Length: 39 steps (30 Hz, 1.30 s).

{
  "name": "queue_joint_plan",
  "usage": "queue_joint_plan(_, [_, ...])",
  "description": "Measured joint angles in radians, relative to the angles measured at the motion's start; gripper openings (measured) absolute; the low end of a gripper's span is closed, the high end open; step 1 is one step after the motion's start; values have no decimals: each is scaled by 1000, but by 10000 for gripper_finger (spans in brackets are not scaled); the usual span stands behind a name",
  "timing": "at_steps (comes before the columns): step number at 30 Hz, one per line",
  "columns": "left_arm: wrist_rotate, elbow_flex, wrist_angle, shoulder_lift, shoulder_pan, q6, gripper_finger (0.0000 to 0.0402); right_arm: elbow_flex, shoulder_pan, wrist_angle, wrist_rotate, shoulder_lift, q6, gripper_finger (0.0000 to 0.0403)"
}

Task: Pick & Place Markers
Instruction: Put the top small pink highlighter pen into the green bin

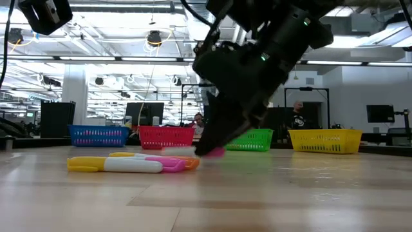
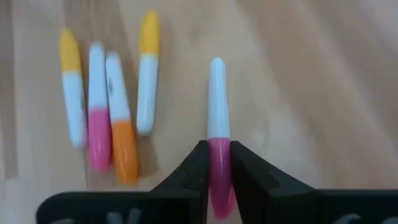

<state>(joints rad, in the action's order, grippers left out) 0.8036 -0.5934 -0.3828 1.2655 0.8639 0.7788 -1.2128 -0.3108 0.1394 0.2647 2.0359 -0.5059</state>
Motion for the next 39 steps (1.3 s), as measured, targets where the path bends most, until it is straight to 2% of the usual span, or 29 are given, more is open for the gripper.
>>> queue_joint_plan(5, [0,0,0,0,0,-15,144,-1,25,36,20,-46,-3,28])
queue_joint_plan(10, [37,0,0,0,0,-15,144,-2,75,121,86,-147,-1,41])
queue_joint_plan(15, [92,0,0,0,-13,-23,144,-2,176,275,105,-285,56,35])
queue_joint_plan(23, [95,0,0,20,-43,-39,144,-3,379,443,103,-451,254,44])
queue_joint_plan(28, [94,0,0,38,-51,-37,144,-3,526,460,10,-468,393,41])
queue_joint_plan(33, [95,0,-5,38,-74,-32,144,-2,665,467,-77,-429,514,38])
queue_joint_plan(39, [193,0,1,38,-126,-41,144,-3,786,459,-185,-337,617,54])
